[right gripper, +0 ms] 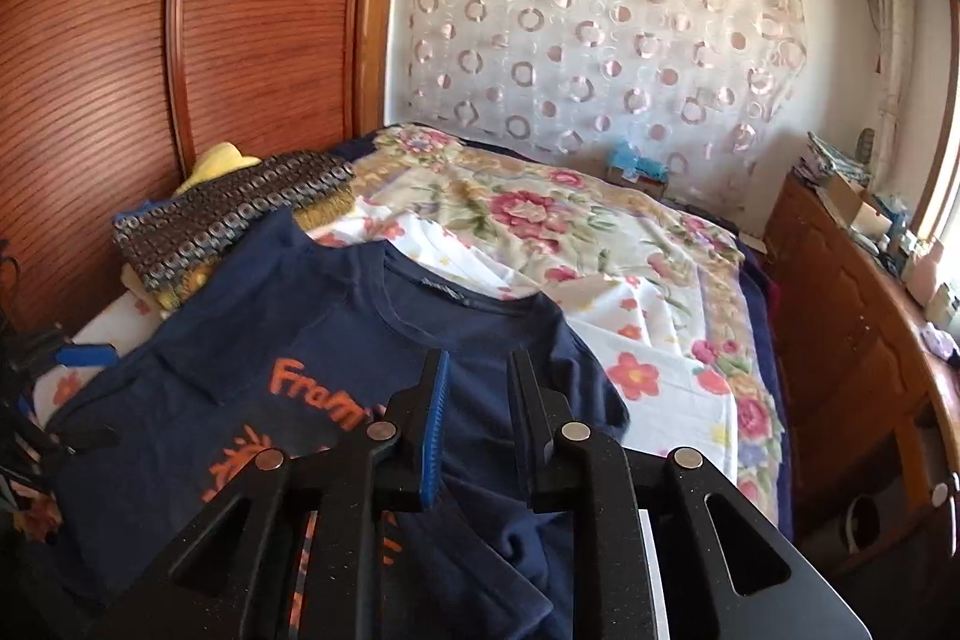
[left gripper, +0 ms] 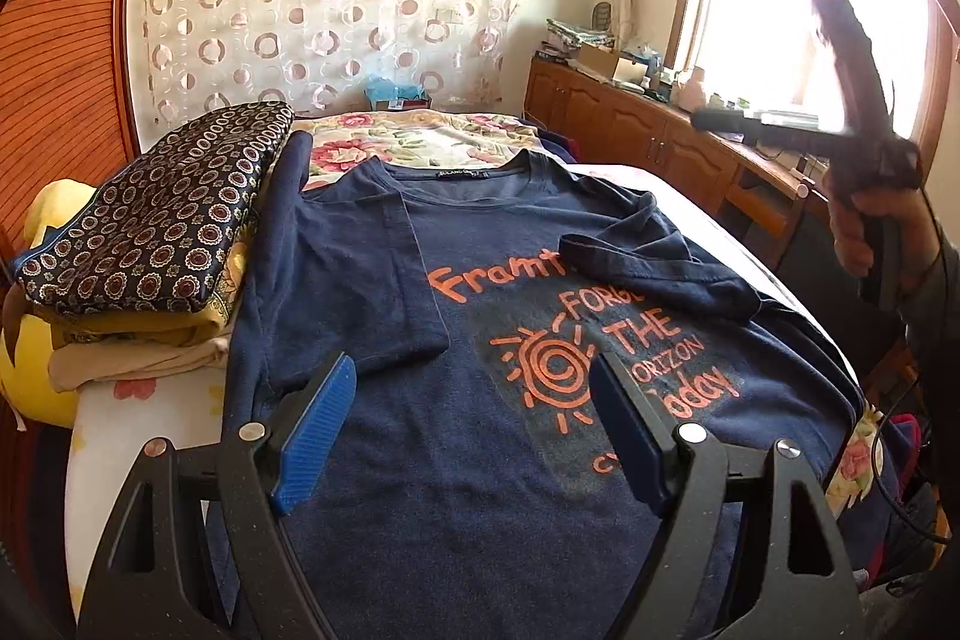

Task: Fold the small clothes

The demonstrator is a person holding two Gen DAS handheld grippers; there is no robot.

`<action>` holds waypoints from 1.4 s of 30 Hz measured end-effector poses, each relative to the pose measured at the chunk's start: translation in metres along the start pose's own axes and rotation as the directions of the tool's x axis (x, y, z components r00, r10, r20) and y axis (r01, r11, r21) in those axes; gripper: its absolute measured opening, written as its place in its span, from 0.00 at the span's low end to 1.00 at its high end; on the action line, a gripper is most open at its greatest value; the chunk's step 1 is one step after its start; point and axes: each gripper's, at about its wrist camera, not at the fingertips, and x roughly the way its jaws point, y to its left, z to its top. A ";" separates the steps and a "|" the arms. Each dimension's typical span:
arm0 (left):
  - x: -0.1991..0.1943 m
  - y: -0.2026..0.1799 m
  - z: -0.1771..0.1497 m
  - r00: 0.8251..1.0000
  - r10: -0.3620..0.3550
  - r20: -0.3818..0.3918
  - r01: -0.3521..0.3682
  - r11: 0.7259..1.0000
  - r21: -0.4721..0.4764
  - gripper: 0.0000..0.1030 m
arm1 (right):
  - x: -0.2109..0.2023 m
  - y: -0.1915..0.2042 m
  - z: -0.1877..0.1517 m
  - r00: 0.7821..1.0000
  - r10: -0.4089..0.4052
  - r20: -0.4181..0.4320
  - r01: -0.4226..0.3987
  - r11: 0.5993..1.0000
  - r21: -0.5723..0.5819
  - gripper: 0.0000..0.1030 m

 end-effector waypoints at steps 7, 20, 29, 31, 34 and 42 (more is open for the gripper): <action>0.003 -0.001 -0.002 1.000 -0.008 -0.004 0.008 1.000 -0.002 0.79 | 0.026 -0.013 -0.013 0.993 -0.025 -0.116 0.031 0.999 0.045 0.22; 0.006 -0.005 -0.004 1.000 -0.014 -0.019 0.014 1.000 0.004 0.79 | 0.038 -0.023 -0.043 0.969 0.025 -0.247 0.024 0.981 0.193 0.39; 0.007 -0.005 -0.004 1.000 -0.015 -0.020 0.015 1.000 0.003 0.79 | 0.019 -0.016 -0.037 0.978 0.093 -0.184 -0.053 0.976 0.211 0.14; 0.006 -0.005 -0.005 1.000 -0.014 -0.019 0.014 1.000 0.003 0.79 | 0.009 -0.013 -0.037 0.984 0.089 -0.152 -0.058 0.979 0.194 0.07; 0.006 -0.004 -0.005 1.000 -0.015 -0.018 0.015 1.000 0.002 0.79 | -0.006 -0.005 -0.038 0.985 0.124 -0.122 -0.100 0.977 0.186 0.06; 0.010 -0.007 -0.003 1.000 -0.025 -0.019 0.025 1.000 0.003 0.79 | -0.033 0.015 -0.069 0.976 0.166 -0.143 -0.149 0.981 0.122 0.06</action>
